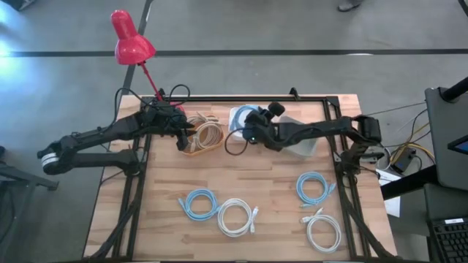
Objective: Pick & Place USB Port
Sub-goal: Put the top left blue usb cable into the white bin
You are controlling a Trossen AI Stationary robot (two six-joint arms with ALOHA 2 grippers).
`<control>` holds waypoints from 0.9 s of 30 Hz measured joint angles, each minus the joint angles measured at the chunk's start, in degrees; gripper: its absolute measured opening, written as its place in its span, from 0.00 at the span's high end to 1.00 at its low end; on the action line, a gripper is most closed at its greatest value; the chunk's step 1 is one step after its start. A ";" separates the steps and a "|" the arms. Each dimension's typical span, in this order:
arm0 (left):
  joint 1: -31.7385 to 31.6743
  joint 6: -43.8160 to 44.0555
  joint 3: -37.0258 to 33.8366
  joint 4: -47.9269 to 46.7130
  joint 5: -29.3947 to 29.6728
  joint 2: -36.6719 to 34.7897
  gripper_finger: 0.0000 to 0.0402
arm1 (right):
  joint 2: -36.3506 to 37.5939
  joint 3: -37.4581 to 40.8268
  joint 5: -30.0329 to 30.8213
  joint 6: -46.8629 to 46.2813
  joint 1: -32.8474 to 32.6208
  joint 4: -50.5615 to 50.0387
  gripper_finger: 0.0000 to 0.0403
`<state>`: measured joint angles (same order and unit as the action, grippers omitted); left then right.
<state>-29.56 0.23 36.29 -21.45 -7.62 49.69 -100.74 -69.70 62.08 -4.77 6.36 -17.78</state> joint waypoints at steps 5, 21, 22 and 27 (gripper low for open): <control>0.00 0.00 0.00 0.00 0.00 0.02 0.66 | -2.93 0.14 0.02 -0.73 2.94 0.04 0.83; -0.02 -0.02 0.00 0.00 0.02 0.02 0.66 | -12.12 -0.16 0.97 -1.77 6.40 1.71 0.83; -0.02 -0.02 0.00 0.02 0.00 0.02 0.66 | -12.59 -0.18 0.96 -2.86 6.51 2.18 0.83; -0.02 -0.02 0.00 0.02 0.01 0.02 0.66 | -14.54 -0.38 1.31 -4.05 6.94 4.11 0.80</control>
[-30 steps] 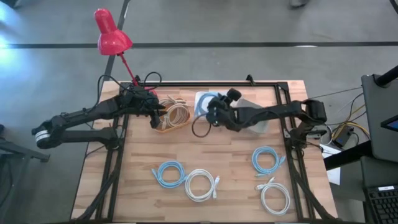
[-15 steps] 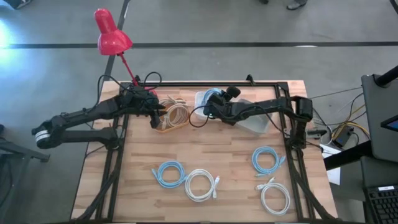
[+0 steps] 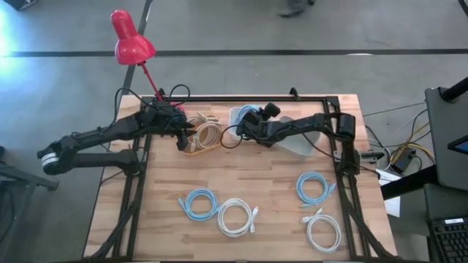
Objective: Pick & Place USB Port
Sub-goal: Put the top left blue usb cable into the white bin
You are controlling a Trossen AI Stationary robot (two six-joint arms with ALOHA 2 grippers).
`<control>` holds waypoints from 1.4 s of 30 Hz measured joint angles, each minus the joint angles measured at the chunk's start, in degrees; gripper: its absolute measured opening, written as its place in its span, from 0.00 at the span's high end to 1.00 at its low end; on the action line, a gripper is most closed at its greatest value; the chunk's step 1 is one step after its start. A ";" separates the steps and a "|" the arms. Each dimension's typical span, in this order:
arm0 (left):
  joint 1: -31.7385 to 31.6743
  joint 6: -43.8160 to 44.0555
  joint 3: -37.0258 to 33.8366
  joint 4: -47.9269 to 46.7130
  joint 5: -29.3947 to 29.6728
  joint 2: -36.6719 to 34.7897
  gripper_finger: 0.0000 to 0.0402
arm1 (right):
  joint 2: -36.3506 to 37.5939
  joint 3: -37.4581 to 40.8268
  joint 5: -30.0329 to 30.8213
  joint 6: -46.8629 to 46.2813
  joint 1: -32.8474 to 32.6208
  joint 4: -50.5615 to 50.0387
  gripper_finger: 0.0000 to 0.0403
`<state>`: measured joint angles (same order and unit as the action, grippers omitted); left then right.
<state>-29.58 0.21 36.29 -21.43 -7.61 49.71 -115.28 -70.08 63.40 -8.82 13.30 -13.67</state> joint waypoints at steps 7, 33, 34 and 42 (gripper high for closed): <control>0.00 0.00 0.00 -0.02 -0.01 0.00 0.66 | 0.03 0.11 -0.42 1.54 0.43 -0.48 0.70; 4.56 3.35 0.00 1.51 -9.91 -0.02 0.66 | 8.39 0.13 -6.99 2.45 -0.65 -0.89 0.60; 4.77 3.51 0.00 1.49 -9.91 -0.02 0.66 | 8.29 0.13 -7.17 2.27 -0.65 -0.84 0.60; 5.49 4.33 0.00 1.51 -9.91 -0.02 0.66 | 7.93 0.82 -11.61 -2.68 -0.65 -0.90 0.61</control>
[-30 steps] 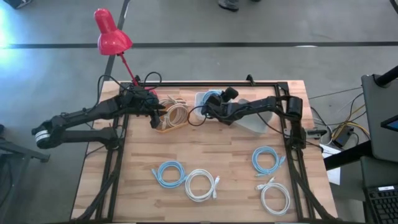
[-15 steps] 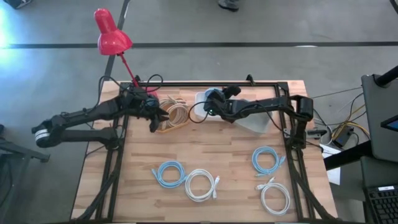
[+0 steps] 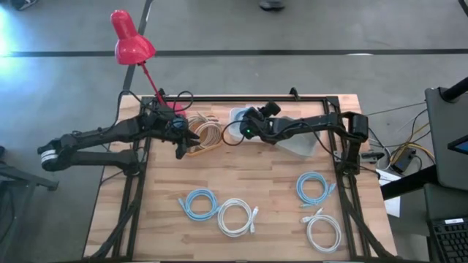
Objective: Pick & Place USB Port
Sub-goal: Put the top left blue usb cable into the white bin
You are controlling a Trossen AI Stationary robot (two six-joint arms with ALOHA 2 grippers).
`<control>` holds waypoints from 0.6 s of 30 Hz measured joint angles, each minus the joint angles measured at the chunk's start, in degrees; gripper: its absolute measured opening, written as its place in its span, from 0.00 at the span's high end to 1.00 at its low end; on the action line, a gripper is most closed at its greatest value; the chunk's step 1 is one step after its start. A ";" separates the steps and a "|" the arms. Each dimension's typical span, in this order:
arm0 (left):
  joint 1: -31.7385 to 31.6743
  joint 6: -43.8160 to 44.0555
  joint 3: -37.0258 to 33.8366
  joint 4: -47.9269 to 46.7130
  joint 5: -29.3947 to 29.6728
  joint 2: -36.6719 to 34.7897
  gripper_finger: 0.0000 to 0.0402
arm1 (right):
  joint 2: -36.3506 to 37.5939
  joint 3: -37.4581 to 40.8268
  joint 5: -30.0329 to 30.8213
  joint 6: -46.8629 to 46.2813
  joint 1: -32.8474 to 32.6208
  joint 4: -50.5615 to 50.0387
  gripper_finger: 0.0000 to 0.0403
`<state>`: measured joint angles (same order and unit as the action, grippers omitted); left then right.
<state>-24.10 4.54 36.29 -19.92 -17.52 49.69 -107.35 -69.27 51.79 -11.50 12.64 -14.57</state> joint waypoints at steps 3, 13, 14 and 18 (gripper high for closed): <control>0.00 0.01 0.00 -0.02 0.00 0.00 0.66 | 0.00 0.87 0.02 -1.86 0.02 0.06 0.62; 0.00 0.00 0.00 -0.02 0.08 0.00 0.66 | 0.00 2.77 -4.94 -2.00 0.18 -0.02 0.61; 0.00 0.00 0.00 -0.02 0.19 0.00 0.66 | 0.00 2.77 -4.92 -1.75 0.16 0.06 0.61; 0.00 0.00 0.00 -0.02 0.58 0.00 0.66 | 0.00 2.74 -3.41 -1.44 0.39 0.14 0.61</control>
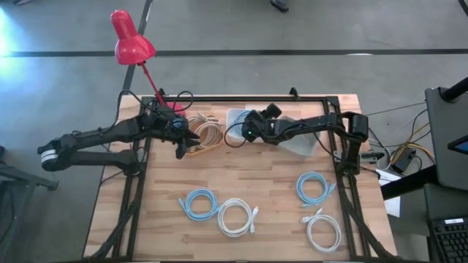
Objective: Pick & Place USB Port
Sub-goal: Put the top left blue usb cable into the white bin, then put the left blue usb cable into the white bin
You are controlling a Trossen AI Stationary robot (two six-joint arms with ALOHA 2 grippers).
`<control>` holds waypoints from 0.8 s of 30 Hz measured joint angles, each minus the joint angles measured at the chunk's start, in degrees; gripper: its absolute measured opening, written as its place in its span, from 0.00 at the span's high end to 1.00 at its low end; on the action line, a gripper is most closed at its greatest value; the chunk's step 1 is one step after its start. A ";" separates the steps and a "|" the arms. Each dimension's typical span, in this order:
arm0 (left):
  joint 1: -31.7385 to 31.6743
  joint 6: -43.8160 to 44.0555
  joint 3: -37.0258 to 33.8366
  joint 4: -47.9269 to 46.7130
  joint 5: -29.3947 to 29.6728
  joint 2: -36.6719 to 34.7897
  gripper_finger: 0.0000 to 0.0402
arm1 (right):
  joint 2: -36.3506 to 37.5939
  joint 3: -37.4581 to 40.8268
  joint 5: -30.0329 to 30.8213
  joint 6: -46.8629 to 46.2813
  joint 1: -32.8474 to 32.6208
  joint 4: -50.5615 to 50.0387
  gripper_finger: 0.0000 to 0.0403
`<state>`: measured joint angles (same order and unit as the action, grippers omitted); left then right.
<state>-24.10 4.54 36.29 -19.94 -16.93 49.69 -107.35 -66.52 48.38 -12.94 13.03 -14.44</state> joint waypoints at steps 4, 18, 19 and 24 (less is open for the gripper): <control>0.00 0.00 0.00 -0.02 0.05 0.00 0.66 | 0.02 -0.73 -1.51 0.54 0.33 -0.09 0.60; 1.30 0.64 0.00 -0.02 -1.03 0.00 0.66 | 0.60 -5.53 -10.10 7.41 -1.98 -0.33 0.58; 1.98 0.12 0.00 -0.02 -2.13 0.00 0.66 | 0.80 -6.03 -11.71 7.75 -2.47 -0.33 0.58; 8.12 -1.41 0.00 1.79 -5.54 0.00 0.66 | 1.43 -8.74 -22.49 10.16 -5.15 -0.76 0.58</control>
<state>-15.97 3.13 36.29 -18.16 -22.47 49.69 -105.92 -75.26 25.89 -2.78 7.89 -15.19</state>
